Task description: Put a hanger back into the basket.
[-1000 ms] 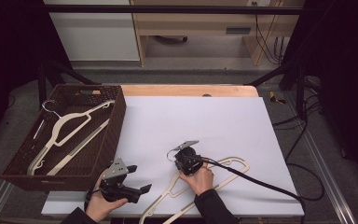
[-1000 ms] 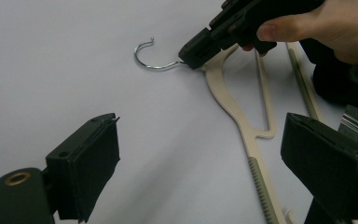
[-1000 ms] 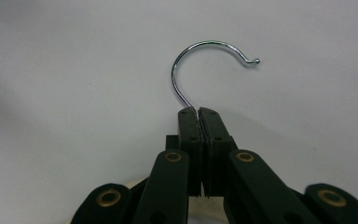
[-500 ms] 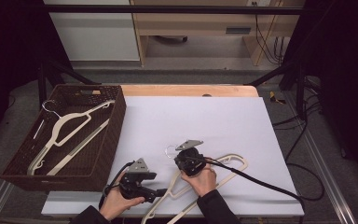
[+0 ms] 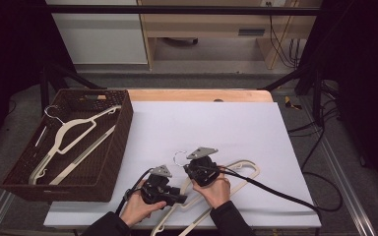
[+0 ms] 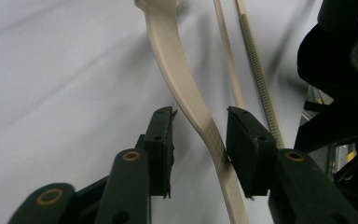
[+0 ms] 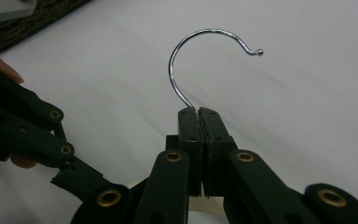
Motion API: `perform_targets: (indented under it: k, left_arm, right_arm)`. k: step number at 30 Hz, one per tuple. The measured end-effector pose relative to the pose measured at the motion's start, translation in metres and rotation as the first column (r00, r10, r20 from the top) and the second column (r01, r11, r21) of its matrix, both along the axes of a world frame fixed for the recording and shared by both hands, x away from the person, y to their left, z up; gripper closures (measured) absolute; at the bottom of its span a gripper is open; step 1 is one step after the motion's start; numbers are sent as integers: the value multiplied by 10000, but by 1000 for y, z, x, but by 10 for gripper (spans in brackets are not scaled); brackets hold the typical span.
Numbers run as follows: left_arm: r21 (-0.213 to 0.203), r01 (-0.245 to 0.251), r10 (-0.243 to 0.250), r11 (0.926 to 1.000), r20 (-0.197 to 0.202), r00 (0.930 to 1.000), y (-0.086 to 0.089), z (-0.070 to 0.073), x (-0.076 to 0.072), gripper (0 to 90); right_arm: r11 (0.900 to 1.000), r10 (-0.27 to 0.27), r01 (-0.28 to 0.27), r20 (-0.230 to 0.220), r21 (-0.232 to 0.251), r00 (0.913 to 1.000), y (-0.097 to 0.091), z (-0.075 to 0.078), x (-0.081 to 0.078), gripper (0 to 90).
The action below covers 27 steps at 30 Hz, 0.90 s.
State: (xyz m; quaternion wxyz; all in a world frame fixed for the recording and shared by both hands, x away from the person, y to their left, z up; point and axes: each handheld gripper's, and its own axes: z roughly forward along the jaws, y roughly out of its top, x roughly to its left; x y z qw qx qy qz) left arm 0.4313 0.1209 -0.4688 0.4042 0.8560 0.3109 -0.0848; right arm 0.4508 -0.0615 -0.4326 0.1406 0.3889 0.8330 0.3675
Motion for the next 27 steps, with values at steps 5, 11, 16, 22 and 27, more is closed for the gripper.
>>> perform_targets:
  k: [5, 11, 16, 22, 27]
  left_arm:
    - [-285, -24, 16, 9996, -256, 9997, -1, 1, 1, 715]
    - [-508, -317, 292, 9982, -487, 9984, -1, 5, -1, 744]
    - [-641, -546, 508, 9965, -590, 9970, 0, 10, -3, 770]
    - [-1252, -968, 852, 9874, -947, 9919, 2, 19, -6, 824]
    - [-1591, -975, 868, 9824, -729, 9936, 4, 31, -10, 865]
  right_arm:
    - [9999, 62, -63, 28, 116, 10000, -1, 3, -1, 891]
    - [9994, 196, -201, 195, 267, 9996, -4, 10, -4, 890]
    - [9985, 423, -440, 525, 329, 9977, -9, 17, -6, 883]
    - [9963, 580, -626, 762, 592, 9954, -17, 32, -11, 835]
    - [9916, 865, -957, 1044, 866, 9908, -25, 46, -17, 785]
